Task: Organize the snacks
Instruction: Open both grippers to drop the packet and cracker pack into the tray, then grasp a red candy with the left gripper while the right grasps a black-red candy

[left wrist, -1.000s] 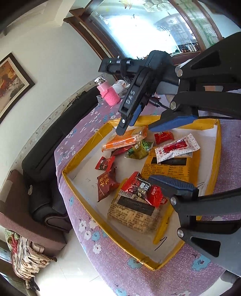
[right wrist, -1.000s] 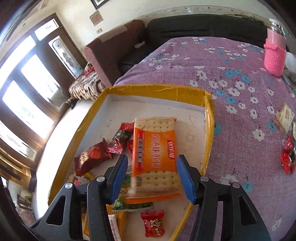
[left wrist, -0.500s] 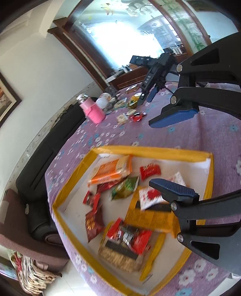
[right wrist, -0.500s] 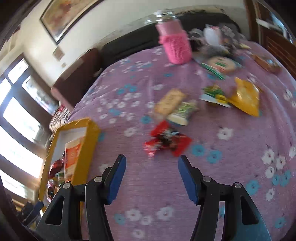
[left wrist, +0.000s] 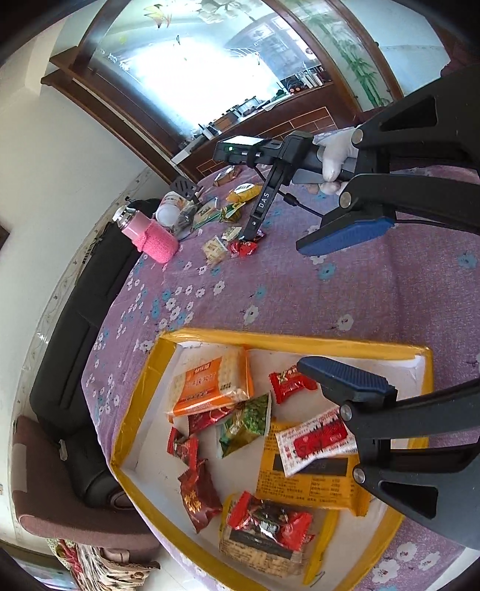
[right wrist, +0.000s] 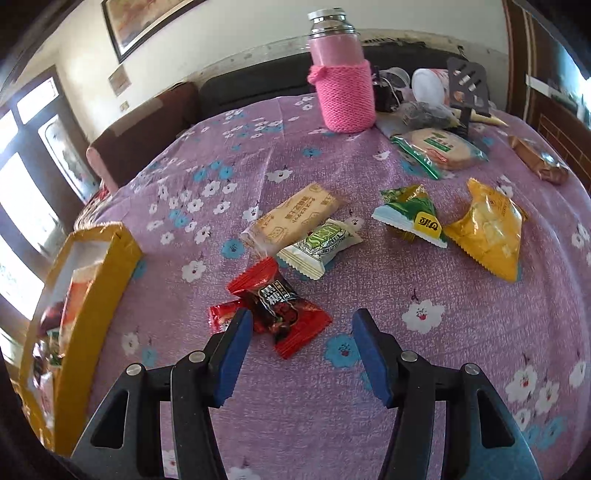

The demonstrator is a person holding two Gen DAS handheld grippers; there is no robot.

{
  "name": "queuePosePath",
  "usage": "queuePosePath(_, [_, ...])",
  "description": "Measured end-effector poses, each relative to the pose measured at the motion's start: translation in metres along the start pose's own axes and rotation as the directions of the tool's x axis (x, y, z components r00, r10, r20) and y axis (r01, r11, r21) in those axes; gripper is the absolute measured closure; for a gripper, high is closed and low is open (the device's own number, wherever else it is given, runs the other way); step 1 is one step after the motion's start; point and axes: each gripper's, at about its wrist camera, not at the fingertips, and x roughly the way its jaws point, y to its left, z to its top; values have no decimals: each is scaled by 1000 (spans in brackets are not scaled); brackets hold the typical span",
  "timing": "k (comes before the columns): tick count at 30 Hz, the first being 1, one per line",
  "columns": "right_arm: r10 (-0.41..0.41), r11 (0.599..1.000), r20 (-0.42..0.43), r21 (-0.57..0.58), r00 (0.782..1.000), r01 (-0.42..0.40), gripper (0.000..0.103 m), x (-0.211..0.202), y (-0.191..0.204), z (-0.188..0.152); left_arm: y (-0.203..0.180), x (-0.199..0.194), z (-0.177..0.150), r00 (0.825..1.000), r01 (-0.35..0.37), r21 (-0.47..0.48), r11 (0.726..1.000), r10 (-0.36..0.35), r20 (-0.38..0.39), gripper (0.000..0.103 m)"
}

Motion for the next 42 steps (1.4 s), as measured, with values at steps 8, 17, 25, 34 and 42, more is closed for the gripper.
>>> queuePosePath(8, [70,996,8,-51,997,-70,50,20,9,11,-27,35,0,998,0,55,998,3,-70,47])
queuePosePath(17, [166,986,-20,28,986,-166,79,13,-7,9,-82,96,17,990,-13,251,968,48,-131,48])
queuePosePath(25, [269,951,34,148,963,-271,79,-7,-35,18,-116,181,49,973,9,446,895,95,-209,48])
queuePosePath(34, [292,925,25,248,956,-288,79,1,-58,19,-128,232,39,962,-56,590,806,201,-183,73])
queuePosePath(42, [281,929,27,245,959,-279,79,0,-55,16,-124,208,38,972,-65,549,833,176,-152,85])
